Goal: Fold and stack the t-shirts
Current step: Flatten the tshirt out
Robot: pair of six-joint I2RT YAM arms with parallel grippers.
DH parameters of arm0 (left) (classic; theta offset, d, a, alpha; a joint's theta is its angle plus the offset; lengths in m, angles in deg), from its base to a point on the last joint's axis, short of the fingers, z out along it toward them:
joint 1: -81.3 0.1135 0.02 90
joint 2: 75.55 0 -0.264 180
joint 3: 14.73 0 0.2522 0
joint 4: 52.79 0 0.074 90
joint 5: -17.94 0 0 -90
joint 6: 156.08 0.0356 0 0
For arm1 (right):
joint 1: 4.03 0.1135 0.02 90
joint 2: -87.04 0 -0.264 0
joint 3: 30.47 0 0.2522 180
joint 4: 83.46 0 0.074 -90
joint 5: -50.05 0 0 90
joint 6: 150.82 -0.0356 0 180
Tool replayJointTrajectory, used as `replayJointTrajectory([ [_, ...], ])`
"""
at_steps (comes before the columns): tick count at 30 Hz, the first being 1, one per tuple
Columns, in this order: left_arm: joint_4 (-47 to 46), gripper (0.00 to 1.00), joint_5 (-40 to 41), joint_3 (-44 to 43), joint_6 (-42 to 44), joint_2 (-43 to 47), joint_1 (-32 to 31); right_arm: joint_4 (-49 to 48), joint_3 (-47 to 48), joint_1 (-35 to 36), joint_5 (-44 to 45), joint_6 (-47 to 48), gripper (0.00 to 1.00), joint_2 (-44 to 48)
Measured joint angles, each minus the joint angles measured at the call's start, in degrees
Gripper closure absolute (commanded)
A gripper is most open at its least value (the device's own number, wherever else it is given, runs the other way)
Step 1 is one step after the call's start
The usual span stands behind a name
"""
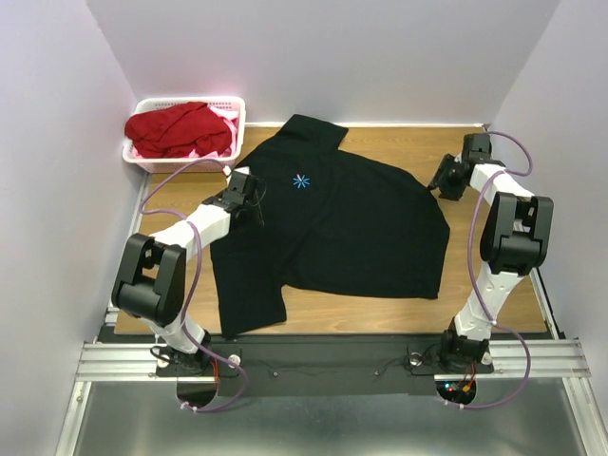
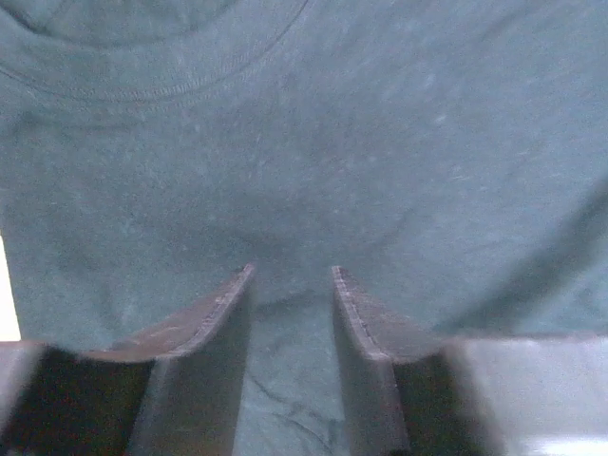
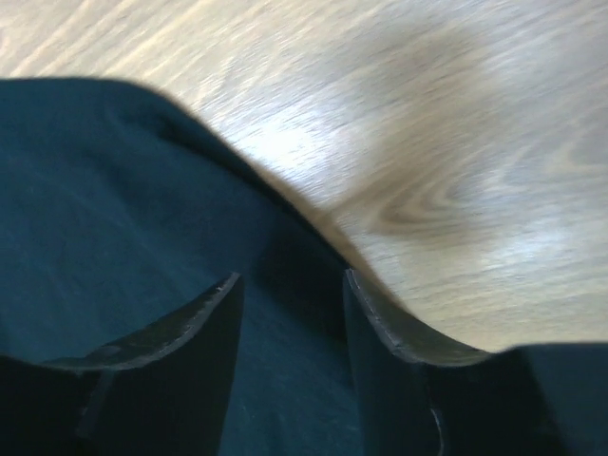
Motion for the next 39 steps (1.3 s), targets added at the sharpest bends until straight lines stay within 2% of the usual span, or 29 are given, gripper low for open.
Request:
replayJointTrajectory([
  [1, 0.0, 0.66, -0.1, 0.1, 0.3, -0.9, 0.1, 0.0, 0.0, 0.0, -0.8, 0.3, 0.58, -0.1],
  [3, 0.0, 0.68, -0.3, 0.6, 0.8, -1.3, 0.2, -0.1, -0.2, 0.0, -2.4, 1.1, 0.59, -0.1],
  [4, -0.2, 0.69, -0.4, 0.9, 0.9, -1.3, 0.2, -0.1, -0.2, 0.0, -3.1, 1.4, 0.63, -0.1],
  [5, -0.4, 0.74, -0.6, 1.2, 1.0, -1.3, 0.2, -0.2, -0.5, 0.0, -3.7, 1.8, 0.65, -0.1],
  [6, -0.6, 0.75, -0.8, 1.4, 1.1, -1.3, 0.2, -0.3, -0.9, 0.0, -4.0, 1.9, 0.66, -0.1],
  [15, -2.2, 0.76, -2.7, 4.7, 1.2, -1.3, 0.2, -0.5, -3.0, 0.6, -6.7, 3.3, 0.8, 0.0],
  [18, -2.7, 0.76, -2.9, 4.9, 1.2, -1.5, 0.2, -0.8, -4.7, 1.7, -6.4, 3.5, 0.8, 1.2],
  [24, -4.2, 0.76, -3.4, 6.4, 1.2, -2.5, 0.2, -0.8, -7.0, 7.6, -1.9, 3.8, 0.8, 5.9],
  [27, -4.6, 0.76, -3.7, 6.4, 1.3, -2.5, 0.2, -1.4, -8.7, 13.0, 2.3, 3.8, 0.75, 7.9],
  [30, -5.1, 0.76, -3.8, 6.6, 1.3, -2.5, 0.2, -1.3, -10.5, 16.5, 5.0, 3.3, 0.63, 7.8],
  [32, -5.3, 0.76, -3.8, 6.7, 1.4, -2.5, 0.2, -0.6, -11.4, 19.1, 6.4, 3.2, 0.59, 7.5],
  [39, -6.3, 0.76, -4.3, 7.0, 1.4, -2.4, 0.3, 2.6, -10.4, 23.6, 10.3, 4.2, 0.56, 7.3],
])
